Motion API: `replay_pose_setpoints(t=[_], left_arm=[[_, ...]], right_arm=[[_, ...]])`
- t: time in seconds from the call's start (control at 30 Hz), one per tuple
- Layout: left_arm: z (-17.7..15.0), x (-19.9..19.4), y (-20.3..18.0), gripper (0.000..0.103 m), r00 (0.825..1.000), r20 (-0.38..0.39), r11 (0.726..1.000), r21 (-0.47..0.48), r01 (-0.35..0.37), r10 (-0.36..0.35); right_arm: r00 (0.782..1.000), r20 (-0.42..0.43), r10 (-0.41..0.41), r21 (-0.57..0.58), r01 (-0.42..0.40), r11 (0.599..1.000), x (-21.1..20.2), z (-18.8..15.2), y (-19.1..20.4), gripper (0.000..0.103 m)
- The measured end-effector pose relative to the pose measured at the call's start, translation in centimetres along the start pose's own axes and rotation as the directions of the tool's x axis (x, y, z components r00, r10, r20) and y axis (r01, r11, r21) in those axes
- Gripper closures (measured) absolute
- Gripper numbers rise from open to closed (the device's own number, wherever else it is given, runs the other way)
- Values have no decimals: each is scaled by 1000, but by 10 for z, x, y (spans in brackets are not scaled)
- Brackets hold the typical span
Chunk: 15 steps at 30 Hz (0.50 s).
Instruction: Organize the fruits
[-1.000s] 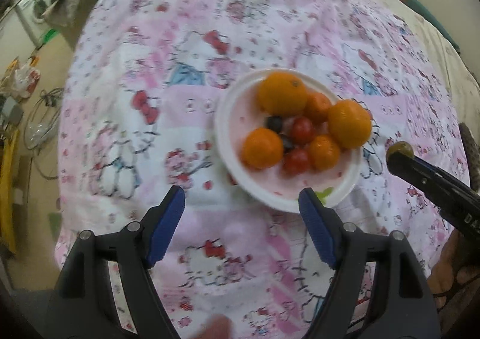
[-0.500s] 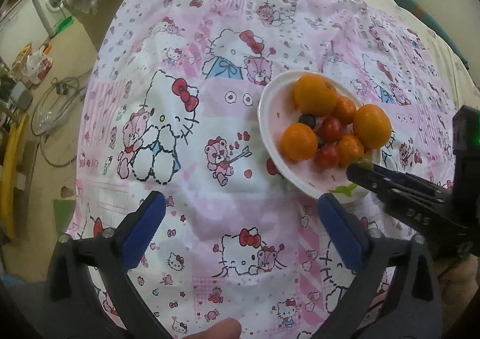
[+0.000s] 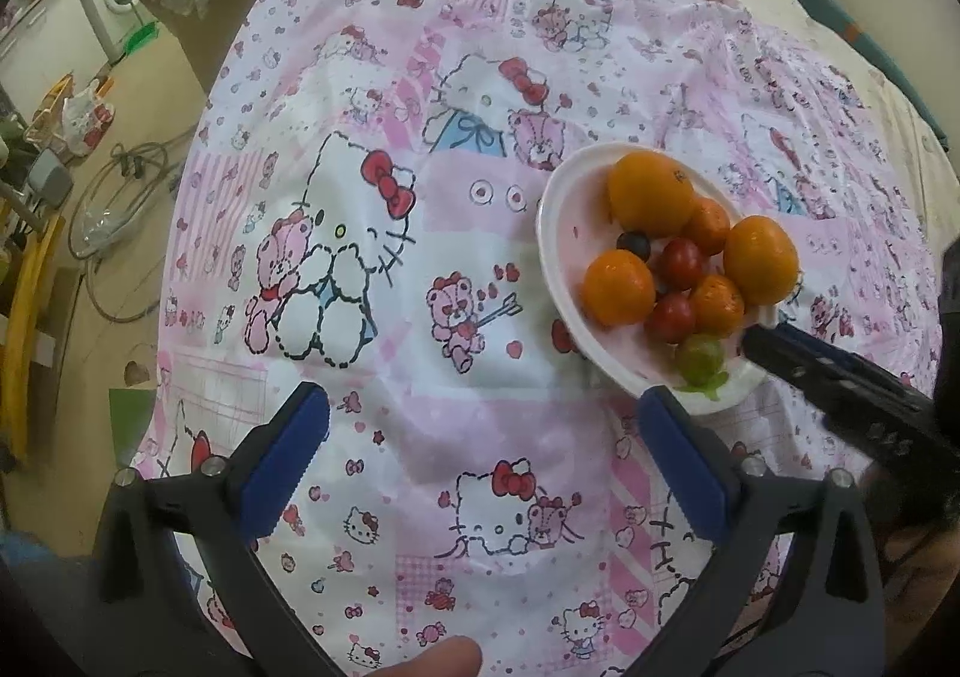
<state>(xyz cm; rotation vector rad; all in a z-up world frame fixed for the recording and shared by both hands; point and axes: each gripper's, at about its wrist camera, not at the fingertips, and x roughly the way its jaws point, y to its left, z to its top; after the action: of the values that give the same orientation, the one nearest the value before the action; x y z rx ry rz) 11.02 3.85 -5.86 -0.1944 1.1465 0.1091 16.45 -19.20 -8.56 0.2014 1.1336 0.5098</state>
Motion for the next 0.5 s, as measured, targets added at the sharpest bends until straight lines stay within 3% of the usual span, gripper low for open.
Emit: replay_pose_setpoints(t=[0.2,0.37,0.5], left_arm=[[-3,-18,-8,1,995,59,997,14,75,-75],[-10,-43,-20,1,987,144,995,78,58,-69],[-24,-64,-25,1,976,205,993,105,55,-76]], right_arm=[[997,78,3,18,-5,1000,-45,-2,3,41],[989,144,-40,0,41,999,-80,-17,14,24],[975,208,-78,-23,85,996,-106,-34,20,19]])
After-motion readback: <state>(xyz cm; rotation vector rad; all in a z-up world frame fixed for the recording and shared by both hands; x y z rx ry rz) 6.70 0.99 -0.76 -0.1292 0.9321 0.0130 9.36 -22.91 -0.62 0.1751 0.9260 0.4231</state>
